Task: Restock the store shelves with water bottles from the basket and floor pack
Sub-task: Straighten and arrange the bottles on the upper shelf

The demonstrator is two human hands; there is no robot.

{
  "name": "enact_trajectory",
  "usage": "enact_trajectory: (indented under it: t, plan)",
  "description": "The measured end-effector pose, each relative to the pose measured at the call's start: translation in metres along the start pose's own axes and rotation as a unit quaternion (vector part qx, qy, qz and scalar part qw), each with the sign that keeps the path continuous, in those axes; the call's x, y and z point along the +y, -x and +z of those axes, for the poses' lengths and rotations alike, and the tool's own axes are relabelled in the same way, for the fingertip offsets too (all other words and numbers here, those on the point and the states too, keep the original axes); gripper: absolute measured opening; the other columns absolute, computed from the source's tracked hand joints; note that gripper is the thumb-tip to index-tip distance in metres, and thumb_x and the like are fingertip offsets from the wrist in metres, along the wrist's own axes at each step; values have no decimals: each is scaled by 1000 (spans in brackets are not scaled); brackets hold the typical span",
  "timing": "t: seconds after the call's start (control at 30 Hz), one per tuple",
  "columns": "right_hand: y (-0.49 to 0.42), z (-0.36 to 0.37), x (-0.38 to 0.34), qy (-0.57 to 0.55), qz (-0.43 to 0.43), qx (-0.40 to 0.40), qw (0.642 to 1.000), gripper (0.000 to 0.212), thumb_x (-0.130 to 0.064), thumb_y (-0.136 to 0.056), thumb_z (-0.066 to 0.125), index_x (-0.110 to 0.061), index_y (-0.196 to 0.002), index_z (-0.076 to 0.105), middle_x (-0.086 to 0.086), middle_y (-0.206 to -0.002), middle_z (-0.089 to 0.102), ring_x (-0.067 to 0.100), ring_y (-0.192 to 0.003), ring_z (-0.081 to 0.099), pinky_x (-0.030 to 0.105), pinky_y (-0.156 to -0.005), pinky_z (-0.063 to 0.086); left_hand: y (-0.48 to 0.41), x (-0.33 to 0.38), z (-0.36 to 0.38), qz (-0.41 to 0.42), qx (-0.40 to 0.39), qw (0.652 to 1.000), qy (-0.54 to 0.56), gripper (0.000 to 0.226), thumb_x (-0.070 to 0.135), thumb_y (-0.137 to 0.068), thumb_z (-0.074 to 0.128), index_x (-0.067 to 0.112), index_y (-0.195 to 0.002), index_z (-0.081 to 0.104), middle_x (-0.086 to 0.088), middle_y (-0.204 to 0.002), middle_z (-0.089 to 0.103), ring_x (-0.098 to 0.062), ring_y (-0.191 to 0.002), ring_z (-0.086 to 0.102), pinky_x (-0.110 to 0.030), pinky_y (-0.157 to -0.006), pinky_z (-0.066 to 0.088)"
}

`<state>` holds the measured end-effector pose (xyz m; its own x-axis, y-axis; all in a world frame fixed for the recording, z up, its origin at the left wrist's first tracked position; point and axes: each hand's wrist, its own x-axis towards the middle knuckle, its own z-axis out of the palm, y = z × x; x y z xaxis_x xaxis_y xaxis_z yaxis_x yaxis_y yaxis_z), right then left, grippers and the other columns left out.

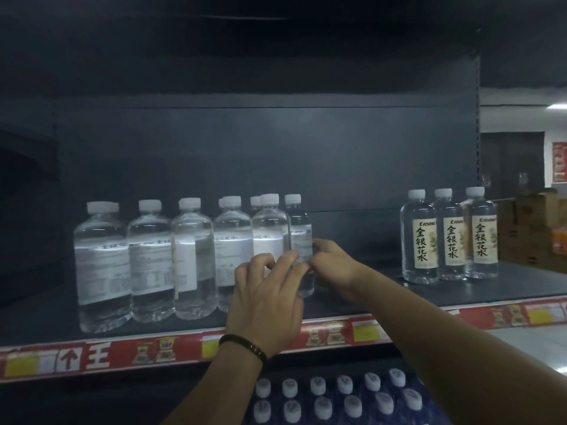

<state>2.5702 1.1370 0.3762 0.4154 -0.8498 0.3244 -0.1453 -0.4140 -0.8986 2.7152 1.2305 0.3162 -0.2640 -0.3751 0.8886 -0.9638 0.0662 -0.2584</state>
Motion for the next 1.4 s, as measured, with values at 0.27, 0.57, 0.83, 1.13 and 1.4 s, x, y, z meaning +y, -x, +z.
enact_trajectory:
  t: [0.27, 0.57, 0.83, 1.13, 1.4]
  plan:
    - [23, -8, 2, 4, -46, -27, 999, 26, 4, -99, 61, -5, -123, 67, 10, -110, 78, 22, -101, 77, 32, -85, 64, -2, 4, -8, 35, -79, 996, -5, 58, 30, -82, 51, 23, -139, 60, 4, -154, 54, -23, -136, 49, -48, -103, 35]
    - [38, -18, 14, 20, 10, 45, 999, 56, 6, -85, 78, -5, -129, 45, 11, -111, 67, 18, -99, 70, 29, -83, 58, -4, 5, -10, 33, -99, 995, 3, 61, 29, -85, 49, 21, -144, 59, -1, -157, 52, -22, -150, 41, -52, -117, 30]
    - [35, -2, 15, 140, -29, 89, 986, 62, -33, -71, 91, -21, -120, 56, -7, -112, 72, 9, -99, 71, 32, -87, 60, -3, 6, -6, 9, -100, 995, 6, 56, 31, -85, 48, 23, -139, 62, -2, -153, 55, -21, -149, 42, -55, -116, 33]
    - [56, -27, 13, 169, -1, 160, 973, 60, -30, -76, 92, -18, -119, 52, -2, -112, 69, 16, -99, 69, 35, -85, 60, -12, 18, -9, 37, -74, 996, -17, 53, 28, -80, 65, 23, -133, 62, 1, -138, 61, -25, -131, 53, -47, -95, 35]
    - [96, -113, 29, 219, 4, 212, 952, 55, -25, -82, 89, -18, -121, 51, -1, -111, 69, 13, -94, 67, 28, -76, 57, -71, 126, -14, -230, -208, 830, 464, 61, 19, -104, 59, 34, -158, 36, 14, -136, 60, -8, -115, 61, -23, -98, 52]
